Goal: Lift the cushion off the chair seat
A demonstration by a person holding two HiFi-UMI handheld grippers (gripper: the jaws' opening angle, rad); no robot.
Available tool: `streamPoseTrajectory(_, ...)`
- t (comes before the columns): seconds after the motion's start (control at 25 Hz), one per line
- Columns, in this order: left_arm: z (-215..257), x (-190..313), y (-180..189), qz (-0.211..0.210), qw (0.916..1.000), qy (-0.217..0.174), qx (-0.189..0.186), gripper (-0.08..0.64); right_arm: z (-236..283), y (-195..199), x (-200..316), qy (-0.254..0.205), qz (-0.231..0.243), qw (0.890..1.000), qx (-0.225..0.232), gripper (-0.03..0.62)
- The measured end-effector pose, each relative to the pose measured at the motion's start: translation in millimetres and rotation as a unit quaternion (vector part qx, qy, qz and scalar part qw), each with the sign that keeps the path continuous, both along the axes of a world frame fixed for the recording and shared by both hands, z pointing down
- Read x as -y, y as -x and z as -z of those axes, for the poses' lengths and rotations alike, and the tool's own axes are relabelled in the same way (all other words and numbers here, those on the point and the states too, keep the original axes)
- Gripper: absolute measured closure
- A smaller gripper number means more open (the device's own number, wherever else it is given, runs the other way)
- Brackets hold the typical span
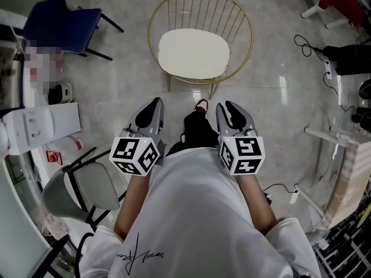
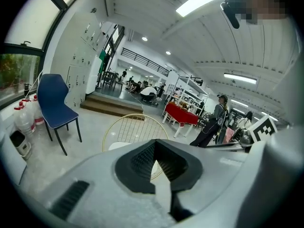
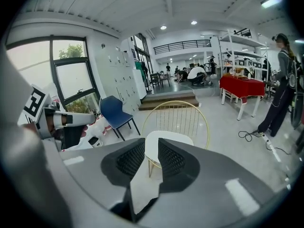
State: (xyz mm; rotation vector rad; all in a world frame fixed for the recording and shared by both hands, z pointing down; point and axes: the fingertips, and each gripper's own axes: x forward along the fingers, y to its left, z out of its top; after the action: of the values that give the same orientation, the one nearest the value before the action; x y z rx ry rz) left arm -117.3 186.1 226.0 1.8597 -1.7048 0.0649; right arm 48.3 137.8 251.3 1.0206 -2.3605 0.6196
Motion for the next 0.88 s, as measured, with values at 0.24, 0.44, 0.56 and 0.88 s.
streamPoseTrajectory(0.24,-6,44,9,-0.018,0.9997,0.013,0.009,0.560,-3,-2,42,0.006,-0.024,1.000,0.003,0.495)
streamPoseTrajectory(0.44,-5,90,16,-0.028,0.9992,0.013,0.026,0.561,-3,-10,79,0.006,-0.049,0.999,0.008,0.483)
streamPoseTrajectory(0.56,-2,110,15,-0.030,0.9989,0.011,0.035,0.561,-6,-15,96,0.009,-0.061,0.998,0.015,0.494)
streamPoseTrajectory(0.88,-15,133,12,-0.040,0.9979,0.033,0.040,0.561,-32,-20,110,0.045,-0.066,0.997,0.019,0.492)
